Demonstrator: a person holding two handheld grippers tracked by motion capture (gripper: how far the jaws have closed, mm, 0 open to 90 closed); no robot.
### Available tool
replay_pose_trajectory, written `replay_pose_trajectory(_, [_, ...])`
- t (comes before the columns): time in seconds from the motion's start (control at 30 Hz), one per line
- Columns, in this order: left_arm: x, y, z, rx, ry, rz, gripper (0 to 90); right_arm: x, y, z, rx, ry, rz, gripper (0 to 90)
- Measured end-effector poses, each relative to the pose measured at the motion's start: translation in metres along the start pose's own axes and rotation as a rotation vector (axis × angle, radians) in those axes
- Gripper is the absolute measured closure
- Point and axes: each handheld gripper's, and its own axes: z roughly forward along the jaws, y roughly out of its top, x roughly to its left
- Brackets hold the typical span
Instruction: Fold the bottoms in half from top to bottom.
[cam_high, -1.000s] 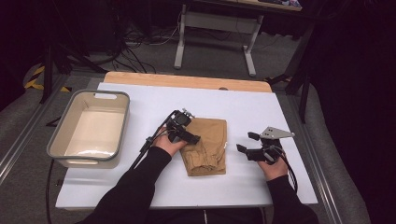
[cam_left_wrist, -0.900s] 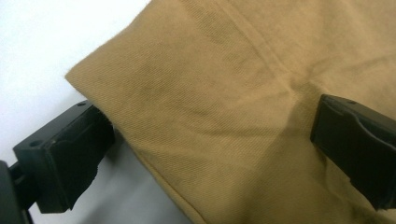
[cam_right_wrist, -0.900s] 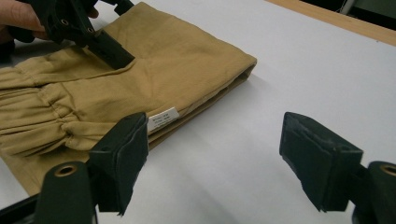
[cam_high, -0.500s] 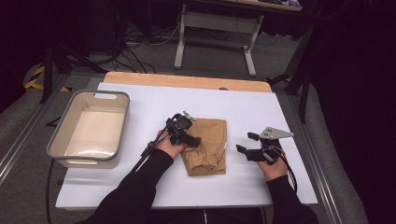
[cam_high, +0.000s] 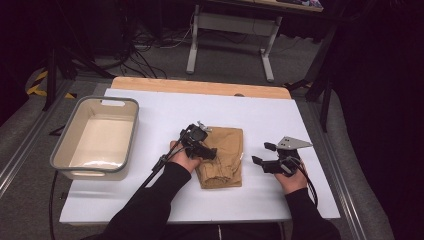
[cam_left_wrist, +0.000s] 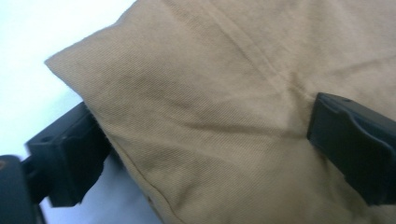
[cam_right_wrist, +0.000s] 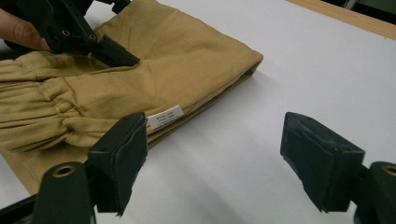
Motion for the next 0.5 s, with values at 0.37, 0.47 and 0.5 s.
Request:
replay_pose_trajectory(0.37, [-0.021, -0.004, -0.011, -0.036, -0.058, 0.102, 68.1, 0.000, 0.000, 0.001, 0.004, 0.005, -0.002, 23.7])
replay_pose_trajectory(0.47, [-0.021, -0.004, -0.012, -0.046, -0.046, 0.115, 77.9, 0.000, -0.001, 0.002, 0.006, 0.004, 0.000, 23.7])
replay_pose_trajectory(0.5, [-0.019, -0.005, -0.013, -0.058, -0.053, 0.106, 79.1, 0.000, -0.001, 0.002, 0.006, 0.005, 0.002, 23.7])
